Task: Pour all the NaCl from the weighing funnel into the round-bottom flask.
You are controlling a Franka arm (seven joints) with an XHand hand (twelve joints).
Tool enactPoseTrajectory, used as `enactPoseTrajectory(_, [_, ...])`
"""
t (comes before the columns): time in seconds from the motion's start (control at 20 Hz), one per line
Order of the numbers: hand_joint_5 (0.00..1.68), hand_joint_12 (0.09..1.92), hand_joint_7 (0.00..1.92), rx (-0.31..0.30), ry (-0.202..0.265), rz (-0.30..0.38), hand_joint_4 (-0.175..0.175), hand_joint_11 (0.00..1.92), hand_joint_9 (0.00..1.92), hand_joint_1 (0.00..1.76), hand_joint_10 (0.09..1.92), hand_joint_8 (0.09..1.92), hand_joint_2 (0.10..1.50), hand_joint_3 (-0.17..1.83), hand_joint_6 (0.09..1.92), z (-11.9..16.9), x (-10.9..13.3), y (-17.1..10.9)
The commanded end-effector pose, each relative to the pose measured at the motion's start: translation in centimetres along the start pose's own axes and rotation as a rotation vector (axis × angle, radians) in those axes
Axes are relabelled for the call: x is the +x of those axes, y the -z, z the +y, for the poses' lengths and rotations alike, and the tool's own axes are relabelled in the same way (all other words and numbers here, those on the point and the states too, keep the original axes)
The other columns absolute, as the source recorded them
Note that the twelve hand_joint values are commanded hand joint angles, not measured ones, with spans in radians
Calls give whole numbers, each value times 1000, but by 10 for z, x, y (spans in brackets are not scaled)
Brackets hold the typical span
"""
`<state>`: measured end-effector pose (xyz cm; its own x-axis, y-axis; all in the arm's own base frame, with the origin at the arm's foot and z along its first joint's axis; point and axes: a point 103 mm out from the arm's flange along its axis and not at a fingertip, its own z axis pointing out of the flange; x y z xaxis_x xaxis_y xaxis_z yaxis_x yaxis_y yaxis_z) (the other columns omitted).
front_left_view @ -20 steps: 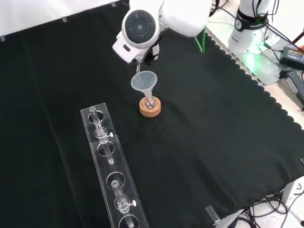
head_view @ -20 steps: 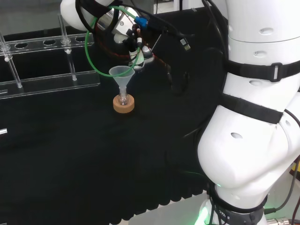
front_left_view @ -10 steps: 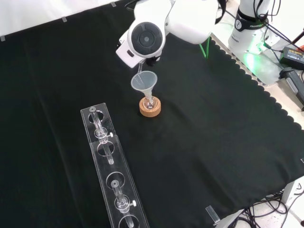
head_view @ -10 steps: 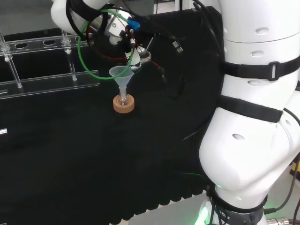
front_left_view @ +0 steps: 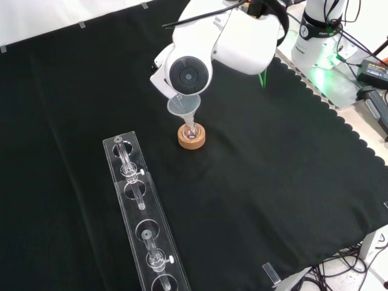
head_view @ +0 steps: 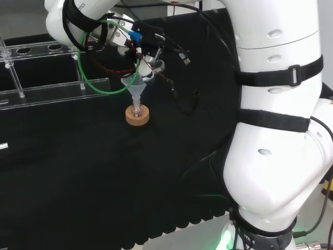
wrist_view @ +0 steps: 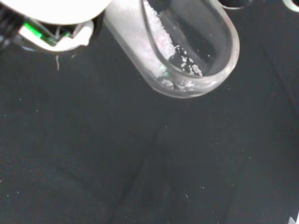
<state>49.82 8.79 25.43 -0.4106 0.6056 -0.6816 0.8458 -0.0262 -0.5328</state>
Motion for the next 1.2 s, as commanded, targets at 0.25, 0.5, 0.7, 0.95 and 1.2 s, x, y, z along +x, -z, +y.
enactPoseTrajectory(0.25, [1657,323,1920,64,-28,-68,-175,1882,1920,1236,359,218,458,840,87,0,3,7])
enactPoseTrajectory(0.5, [1657,322,1920,96,-31,-111,-175,1883,1920,1236,360,219,458,840,87,4,11,12])
enactPoseTrajectory(0.7, [1657,322,1920,116,-32,-121,-175,1883,1920,1236,361,219,458,840,87,6,13,12])
enactPoseTrajectory(0.95, [1657,320,1920,138,-45,-152,-175,1884,1920,1236,362,220,458,840,87,4,15,16])
enactPoseTrajectory(1.2, [1657,319,1920,139,-47,-163,-175,1884,1920,1236,363,220,458,840,87,2,18,20])
